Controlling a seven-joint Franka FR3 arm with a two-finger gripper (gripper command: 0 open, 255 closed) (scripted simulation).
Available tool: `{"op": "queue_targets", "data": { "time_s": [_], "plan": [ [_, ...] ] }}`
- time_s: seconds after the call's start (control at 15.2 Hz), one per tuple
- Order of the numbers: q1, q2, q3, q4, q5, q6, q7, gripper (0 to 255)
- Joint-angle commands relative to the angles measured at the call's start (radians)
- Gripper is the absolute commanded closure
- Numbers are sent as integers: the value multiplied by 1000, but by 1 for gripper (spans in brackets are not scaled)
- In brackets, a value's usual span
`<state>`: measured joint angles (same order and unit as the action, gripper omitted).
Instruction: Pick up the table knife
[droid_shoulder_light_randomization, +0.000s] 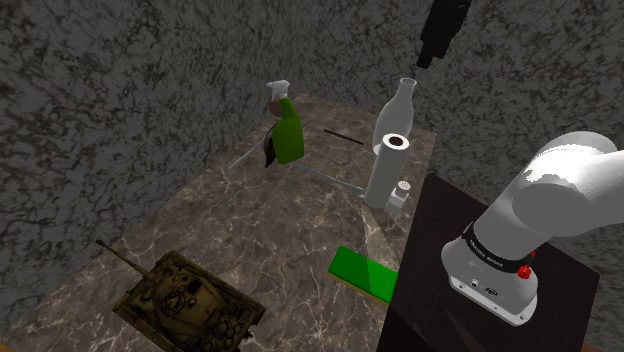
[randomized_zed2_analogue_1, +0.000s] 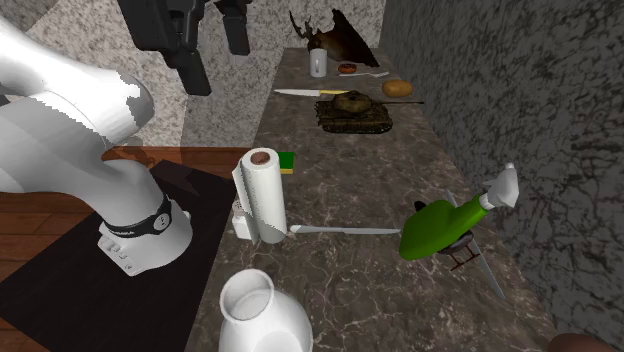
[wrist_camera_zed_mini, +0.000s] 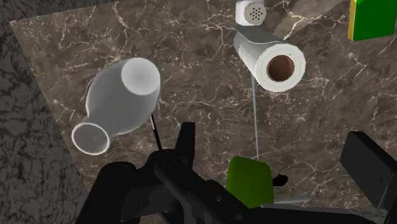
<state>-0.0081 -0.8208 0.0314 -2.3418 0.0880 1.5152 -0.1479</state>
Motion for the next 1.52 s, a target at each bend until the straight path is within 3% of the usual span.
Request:
{"op": "queue_targets", "data": {
  "time_s": [0.0, 0.73, 1.45],
  "plan": [
    [0, 0, 0, 0, 0, 0, 0, 0],
    [45, 150, 75, -241, 48, 400, -15, 0],
    [84, 507, 156, -312, 75, 836, -22, 0]
  ]
}}
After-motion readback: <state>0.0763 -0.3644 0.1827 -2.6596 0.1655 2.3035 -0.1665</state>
